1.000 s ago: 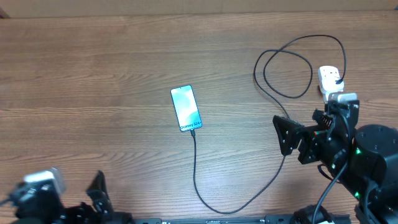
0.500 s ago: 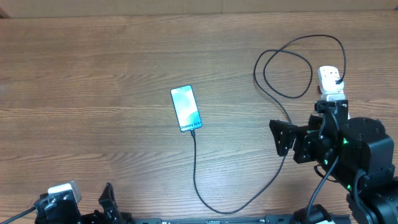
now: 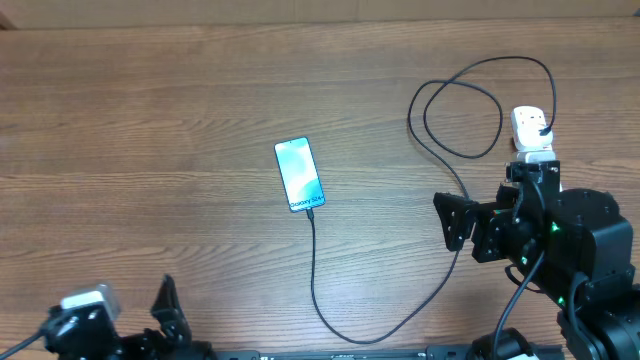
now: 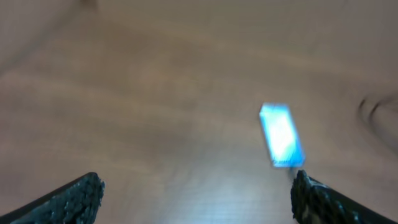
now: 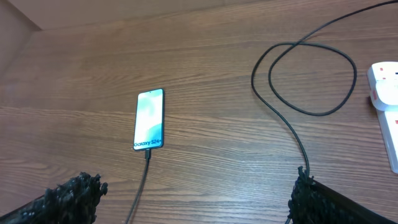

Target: Plug charger to phone and switch on socket

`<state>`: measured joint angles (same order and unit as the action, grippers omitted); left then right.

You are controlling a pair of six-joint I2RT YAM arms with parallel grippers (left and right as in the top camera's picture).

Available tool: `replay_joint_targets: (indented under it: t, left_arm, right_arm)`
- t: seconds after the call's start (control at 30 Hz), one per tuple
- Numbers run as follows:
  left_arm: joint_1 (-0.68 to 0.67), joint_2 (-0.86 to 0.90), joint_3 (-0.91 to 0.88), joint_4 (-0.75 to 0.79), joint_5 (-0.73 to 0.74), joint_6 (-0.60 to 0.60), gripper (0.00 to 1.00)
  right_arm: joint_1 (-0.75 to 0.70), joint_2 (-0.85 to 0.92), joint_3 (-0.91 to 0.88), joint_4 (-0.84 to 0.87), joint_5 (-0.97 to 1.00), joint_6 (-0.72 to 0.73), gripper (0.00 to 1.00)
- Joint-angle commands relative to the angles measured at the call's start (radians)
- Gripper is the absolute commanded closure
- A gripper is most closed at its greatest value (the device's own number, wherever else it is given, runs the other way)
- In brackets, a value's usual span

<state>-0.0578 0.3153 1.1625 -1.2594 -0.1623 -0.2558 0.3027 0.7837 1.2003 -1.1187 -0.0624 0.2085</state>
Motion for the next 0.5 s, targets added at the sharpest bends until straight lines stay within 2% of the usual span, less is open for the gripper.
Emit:
replay_joint_targets:
  t: [0.0,0.1,0.17,0.47]
  left_arm:
    - [0.005,-0.053,0.004,0.193,-0.002,0.021,0.0]
    - [0.011,-0.071,-0.019,0.233,-0.002,0.021,0.0]
    - [0.038,-0.092,-0.098,0.281,0.0,0.018,0.0]
    - [0.132,-0.214,-0.558,0.735,0.233,0.016,0.0]
  right_arm:
    - [0.005,-0.006,-0.004,0.002,0.009,-0.004,0.0]
    - [0.005,-0.006,-0.004,0.002,0.009,-0.004,0.0]
    - [0.005,-0.006,-0.004,0.002,0.009,-0.005,0.0]
    - [0.005,-0.006,-0.004,0.002,0.009,-0.004,0.0]
